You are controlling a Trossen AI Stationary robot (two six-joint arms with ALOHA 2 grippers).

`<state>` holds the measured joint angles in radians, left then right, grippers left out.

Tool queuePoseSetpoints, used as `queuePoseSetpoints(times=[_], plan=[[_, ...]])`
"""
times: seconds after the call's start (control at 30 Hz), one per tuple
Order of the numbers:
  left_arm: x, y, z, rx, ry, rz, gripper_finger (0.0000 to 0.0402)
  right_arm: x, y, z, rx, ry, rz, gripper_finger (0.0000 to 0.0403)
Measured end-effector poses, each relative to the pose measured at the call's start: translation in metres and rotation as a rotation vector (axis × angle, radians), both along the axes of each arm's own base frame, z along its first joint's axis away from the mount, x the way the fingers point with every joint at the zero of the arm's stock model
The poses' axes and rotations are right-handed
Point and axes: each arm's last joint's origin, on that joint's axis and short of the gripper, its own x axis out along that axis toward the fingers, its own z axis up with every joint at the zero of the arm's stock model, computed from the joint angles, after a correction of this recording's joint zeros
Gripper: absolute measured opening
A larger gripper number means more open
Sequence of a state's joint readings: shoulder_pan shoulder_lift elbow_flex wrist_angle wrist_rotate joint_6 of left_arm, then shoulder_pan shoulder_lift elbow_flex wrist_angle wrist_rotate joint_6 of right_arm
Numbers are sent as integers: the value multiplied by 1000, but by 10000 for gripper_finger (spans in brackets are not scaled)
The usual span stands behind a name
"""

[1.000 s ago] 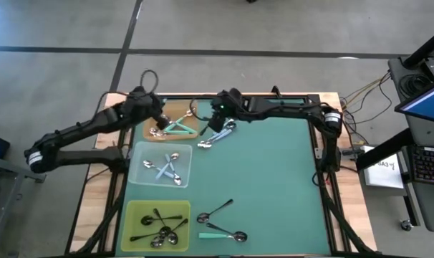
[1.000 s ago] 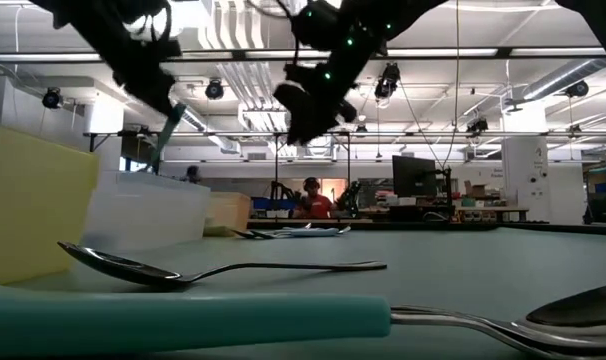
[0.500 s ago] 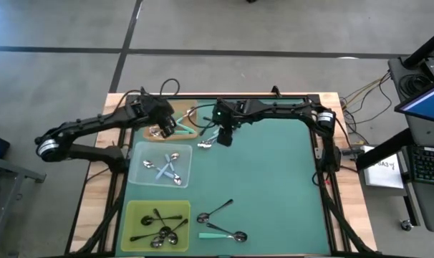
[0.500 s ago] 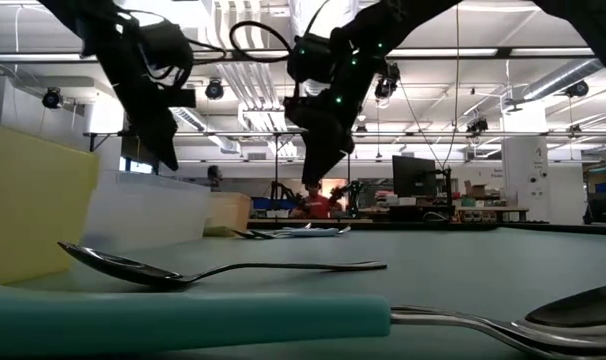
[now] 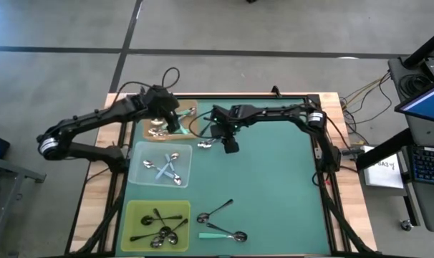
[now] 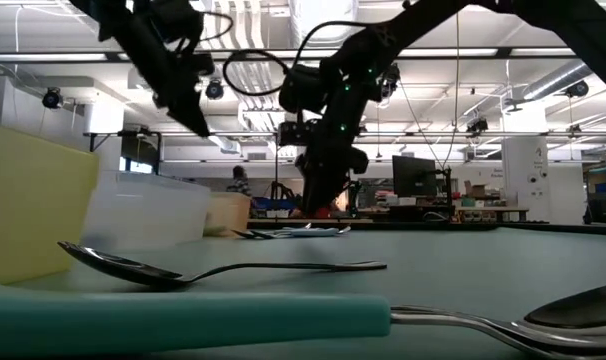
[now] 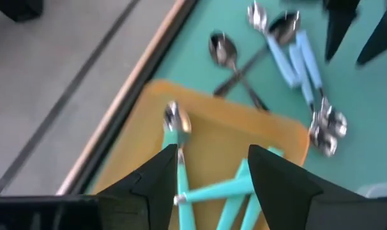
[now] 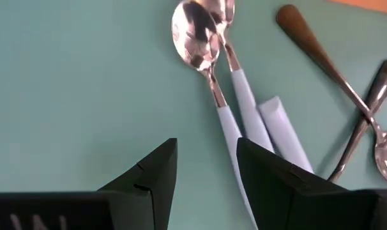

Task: Sort silverware by color (type)
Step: Put the blue spoon into the transparent bin

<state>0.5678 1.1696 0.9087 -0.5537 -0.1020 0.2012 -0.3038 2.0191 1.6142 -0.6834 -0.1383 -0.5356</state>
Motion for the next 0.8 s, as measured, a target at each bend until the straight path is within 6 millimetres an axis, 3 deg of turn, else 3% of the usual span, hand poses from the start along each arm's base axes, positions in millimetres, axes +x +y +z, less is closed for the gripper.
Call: queuePoseSetpoints(times=[0.33,0.63,0.8], plan=[[0,0,43,86,-115,-10,165,6,-5,-19,-38,20,-15,151],[0,0,48,99,-120,-17,165,10,-6,-46,-13,72,-6,132],[-1,-1,46,86,-101,-17,165,9,-5,-47,21,75,-20,112]])
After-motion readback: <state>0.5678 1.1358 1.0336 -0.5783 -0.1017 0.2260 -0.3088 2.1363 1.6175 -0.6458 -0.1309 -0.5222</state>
